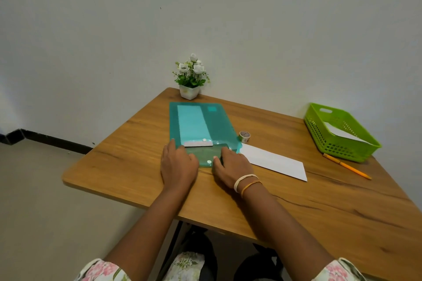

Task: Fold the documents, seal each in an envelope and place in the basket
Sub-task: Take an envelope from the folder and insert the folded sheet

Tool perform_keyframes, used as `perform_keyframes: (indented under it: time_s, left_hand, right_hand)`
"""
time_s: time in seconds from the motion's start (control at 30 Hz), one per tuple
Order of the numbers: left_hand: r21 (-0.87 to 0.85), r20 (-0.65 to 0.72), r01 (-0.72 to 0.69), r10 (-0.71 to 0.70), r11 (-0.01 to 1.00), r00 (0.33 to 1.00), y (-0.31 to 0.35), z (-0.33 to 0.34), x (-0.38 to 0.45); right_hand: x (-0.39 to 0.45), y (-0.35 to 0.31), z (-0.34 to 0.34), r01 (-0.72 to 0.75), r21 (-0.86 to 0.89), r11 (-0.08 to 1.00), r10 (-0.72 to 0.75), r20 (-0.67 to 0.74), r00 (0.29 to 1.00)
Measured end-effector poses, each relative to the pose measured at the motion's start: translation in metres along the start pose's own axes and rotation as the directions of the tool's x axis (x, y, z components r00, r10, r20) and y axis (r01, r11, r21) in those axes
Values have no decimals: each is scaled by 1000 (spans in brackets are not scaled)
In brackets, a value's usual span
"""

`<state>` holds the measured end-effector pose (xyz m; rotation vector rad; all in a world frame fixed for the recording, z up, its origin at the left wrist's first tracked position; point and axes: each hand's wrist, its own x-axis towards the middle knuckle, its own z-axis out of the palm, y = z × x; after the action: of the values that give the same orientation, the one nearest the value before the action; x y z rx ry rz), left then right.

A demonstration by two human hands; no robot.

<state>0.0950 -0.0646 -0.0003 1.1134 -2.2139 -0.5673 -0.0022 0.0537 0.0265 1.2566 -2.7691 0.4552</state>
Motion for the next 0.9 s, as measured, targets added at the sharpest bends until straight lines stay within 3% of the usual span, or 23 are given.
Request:
perform_keyframes:
  time_s: [0.3,0.5,0.63,0.77,0.9]
  left_hand:
    - [-65,34,8,-6,998,999,5,-6,1]
    - [-73,20,-88,89,993,996,3,-2,4]
    - [-100,-12,-105,104,989,995,3,-3,3]
    - [-148,-54,-177,171,973,984,3,-4,4]
    - [-211,-77,-164,151,964,985,1,-4,6]
  right_hand:
    - [11,-20,6,-58,-78,995,51,-93,994]
    - [26,-33,4,-28,141,990,19,67,998]
    - [37,-36,7,-125,223,967,137,-39,990]
    - [43,-37,14,-169,122,978,185,-136,973]
    - [49,-31,23,-21,-54,998,17,-81,997]
